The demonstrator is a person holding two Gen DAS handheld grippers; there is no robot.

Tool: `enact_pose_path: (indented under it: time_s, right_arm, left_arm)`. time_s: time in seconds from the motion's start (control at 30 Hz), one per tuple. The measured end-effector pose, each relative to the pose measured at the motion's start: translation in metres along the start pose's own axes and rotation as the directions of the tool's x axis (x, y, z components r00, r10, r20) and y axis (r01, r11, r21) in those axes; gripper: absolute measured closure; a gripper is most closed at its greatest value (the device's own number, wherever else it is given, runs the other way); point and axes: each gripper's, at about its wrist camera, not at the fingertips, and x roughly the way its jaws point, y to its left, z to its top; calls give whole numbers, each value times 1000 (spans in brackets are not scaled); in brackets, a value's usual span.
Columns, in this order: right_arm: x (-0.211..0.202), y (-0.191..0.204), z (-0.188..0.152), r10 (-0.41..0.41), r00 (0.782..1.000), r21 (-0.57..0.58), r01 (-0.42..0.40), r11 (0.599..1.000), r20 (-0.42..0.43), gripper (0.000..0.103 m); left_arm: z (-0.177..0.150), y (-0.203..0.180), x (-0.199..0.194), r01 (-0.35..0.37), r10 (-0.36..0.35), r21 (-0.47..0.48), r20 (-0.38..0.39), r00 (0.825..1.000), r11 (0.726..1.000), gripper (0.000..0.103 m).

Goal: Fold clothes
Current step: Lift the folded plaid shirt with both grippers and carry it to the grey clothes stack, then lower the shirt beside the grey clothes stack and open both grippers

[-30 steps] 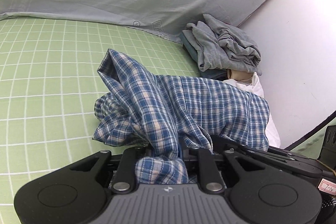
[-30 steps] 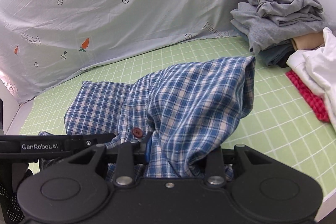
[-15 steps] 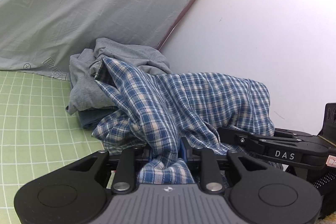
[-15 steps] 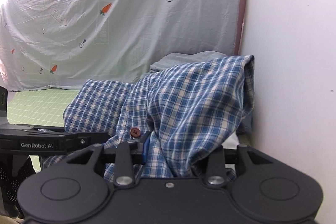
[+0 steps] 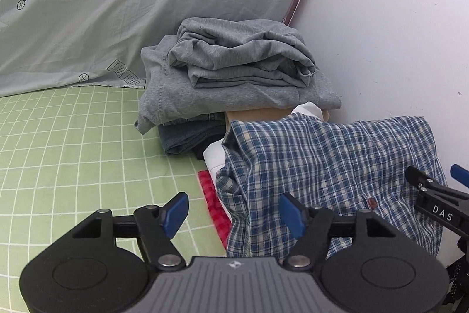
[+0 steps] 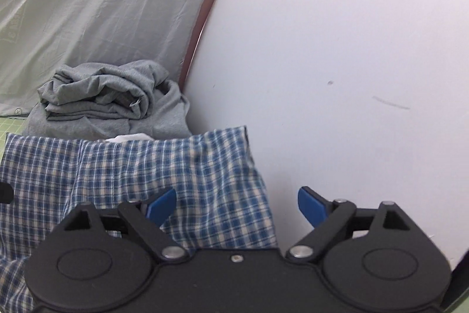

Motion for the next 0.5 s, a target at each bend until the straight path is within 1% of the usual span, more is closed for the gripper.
enact_pose_path:
  time_s: [0.07,0.1,0.13,0.23,0.3,0.33,0.4,0.47,0.5]
  right_arm:
    - [-10,-2,2,-2,998,19,1,1000,67,12]
    - [-8,-4,5,58,995,21,-60,998,80,13]
    - [-2,-2,6,112,991,15,-114,993,68,15]
    - [31,11,4,196,980,32,-195,980,-22,18]
    - [55,12,1,250,965,98,-242,965,-81,17]
    - [66,10,-2,269,957,134,-254,958,-111,14]
    - [90,12,-6,299,937,190,-265,945,-180,14]
    - [107,15,-12,322,919,217,-274,937,-228,11]
    - [111,15,-15,327,913,230,-274,934,-243,7]
  left_arm:
    - [2,-5,0,-20,19,21,16,1000,1000,27]
    - [5,-5,4,-34,33,26,19,999,999,27]
    - [7,-4,9,-44,44,24,13,999,999,27]
    - [12,2,25,-67,67,2,-17,998,998,26]
    - [12,5,34,-82,82,1,-31,996,997,21]
    - [13,7,39,-91,91,5,-38,995,996,20]
    - [14,11,50,-111,111,1,-60,992,994,19]
    - [16,14,61,-123,122,-12,-82,989,992,19]
    - [16,15,66,-126,124,-15,-91,988,992,19]
